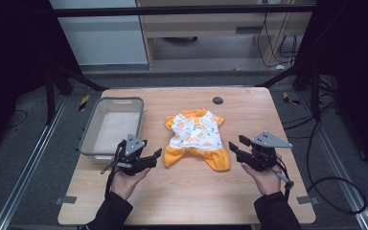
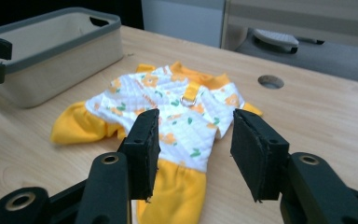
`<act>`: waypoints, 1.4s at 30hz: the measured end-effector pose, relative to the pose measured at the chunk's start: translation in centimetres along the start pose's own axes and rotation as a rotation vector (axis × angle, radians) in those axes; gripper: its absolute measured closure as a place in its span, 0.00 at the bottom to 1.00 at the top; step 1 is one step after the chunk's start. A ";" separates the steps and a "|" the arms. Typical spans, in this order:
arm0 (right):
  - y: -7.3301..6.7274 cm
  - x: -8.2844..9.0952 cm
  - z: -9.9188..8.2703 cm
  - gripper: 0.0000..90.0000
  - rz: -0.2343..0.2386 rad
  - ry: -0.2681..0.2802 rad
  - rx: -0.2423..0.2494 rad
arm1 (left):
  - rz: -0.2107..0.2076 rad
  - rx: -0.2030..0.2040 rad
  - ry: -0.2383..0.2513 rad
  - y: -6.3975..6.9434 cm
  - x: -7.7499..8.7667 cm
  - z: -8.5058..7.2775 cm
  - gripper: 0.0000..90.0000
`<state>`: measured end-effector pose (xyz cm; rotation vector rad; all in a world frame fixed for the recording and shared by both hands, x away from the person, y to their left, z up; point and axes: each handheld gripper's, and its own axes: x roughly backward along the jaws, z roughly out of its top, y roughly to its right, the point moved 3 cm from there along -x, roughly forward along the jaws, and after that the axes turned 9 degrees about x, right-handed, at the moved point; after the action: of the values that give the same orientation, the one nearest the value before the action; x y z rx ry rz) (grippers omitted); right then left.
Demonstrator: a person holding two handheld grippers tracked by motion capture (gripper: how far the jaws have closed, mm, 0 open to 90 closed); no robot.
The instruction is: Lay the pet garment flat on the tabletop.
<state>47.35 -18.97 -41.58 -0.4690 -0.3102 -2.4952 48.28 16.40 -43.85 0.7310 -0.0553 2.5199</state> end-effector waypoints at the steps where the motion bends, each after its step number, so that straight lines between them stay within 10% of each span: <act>1: -0.1 -0.1 -0.3 0.58 0.006 -0.008 -0.001 | -0.002 0.004 -0.008 0.0 -0.2 -0.4 0.41; 19: -0.9 -2.7 -5.8 0.57 0.035 -0.171 -0.022 | -0.023 0.007 -0.125 0.3 -3.6 -3.1 0.47; 42: -1.1 -5.6 -8.0 0.64 0.053 -0.283 -0.045 | -0.047 -0.014 -0.221 1.2 -6.6 -4.5 0.67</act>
<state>48.94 -17.86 -51.19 -0.8411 -0.3474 -2.3878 50.23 13.10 -50.93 0.9905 -0.1300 2.3820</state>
